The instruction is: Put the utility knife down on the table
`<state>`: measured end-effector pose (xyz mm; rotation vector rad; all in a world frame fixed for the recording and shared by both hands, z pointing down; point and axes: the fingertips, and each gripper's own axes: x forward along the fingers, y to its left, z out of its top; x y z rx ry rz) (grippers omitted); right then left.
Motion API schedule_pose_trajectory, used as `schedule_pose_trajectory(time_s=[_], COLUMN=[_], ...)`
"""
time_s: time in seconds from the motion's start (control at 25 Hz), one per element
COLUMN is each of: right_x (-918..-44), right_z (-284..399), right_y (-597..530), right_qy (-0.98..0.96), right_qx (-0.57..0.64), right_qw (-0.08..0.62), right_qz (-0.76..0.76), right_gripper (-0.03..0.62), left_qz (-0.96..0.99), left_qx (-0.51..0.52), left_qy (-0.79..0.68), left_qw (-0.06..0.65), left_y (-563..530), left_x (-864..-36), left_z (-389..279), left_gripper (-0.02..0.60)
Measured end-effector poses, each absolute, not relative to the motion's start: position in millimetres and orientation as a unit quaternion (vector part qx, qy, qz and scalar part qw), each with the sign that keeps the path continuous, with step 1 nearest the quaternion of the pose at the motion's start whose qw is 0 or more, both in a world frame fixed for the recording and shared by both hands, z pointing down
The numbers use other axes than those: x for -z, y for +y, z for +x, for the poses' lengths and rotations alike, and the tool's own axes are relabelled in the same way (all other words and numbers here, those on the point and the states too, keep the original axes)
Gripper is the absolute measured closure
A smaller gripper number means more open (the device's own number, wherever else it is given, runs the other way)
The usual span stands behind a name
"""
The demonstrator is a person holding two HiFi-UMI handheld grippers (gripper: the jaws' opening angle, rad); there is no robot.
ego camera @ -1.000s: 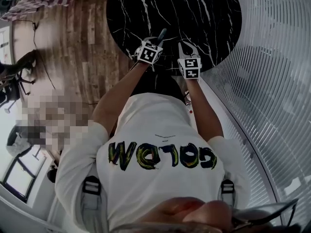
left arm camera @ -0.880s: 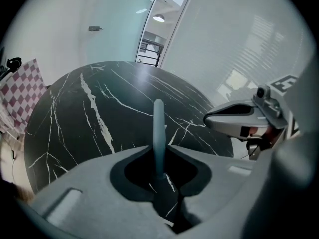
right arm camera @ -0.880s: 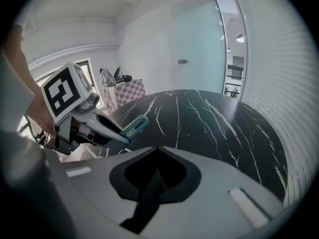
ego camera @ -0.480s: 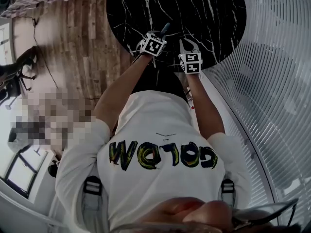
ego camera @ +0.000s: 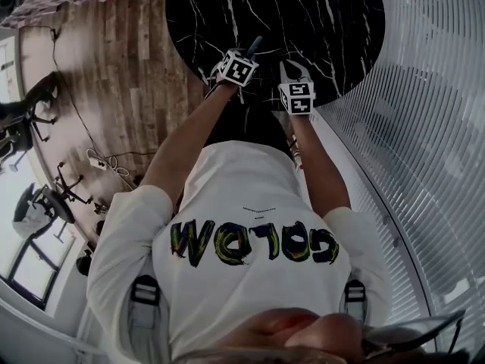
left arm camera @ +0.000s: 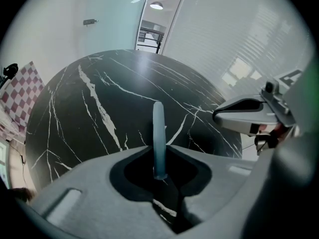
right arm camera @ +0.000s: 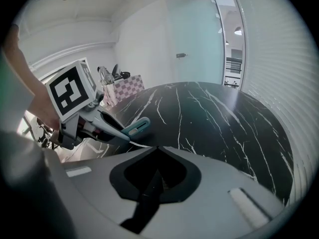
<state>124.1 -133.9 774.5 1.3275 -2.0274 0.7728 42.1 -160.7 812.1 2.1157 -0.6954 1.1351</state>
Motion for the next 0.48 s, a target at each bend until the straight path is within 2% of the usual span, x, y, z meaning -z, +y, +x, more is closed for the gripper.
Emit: schedule_pose_trajectory(time_s=[0.48], right_x=[-771], right_z=[127], right_y=[-129], right_qy=[-0.760], right_qx=[-0.290], right_qw=[0.292], right_qz=[0.503], right_gripper=[0.592], left_qz=[0.804], left_qx=[-0.438], left_qy=[-0.265], left_qw=[0.302], left_y=[-157], left_x=[-820], left_z=[36], left_gripper=[0.491])
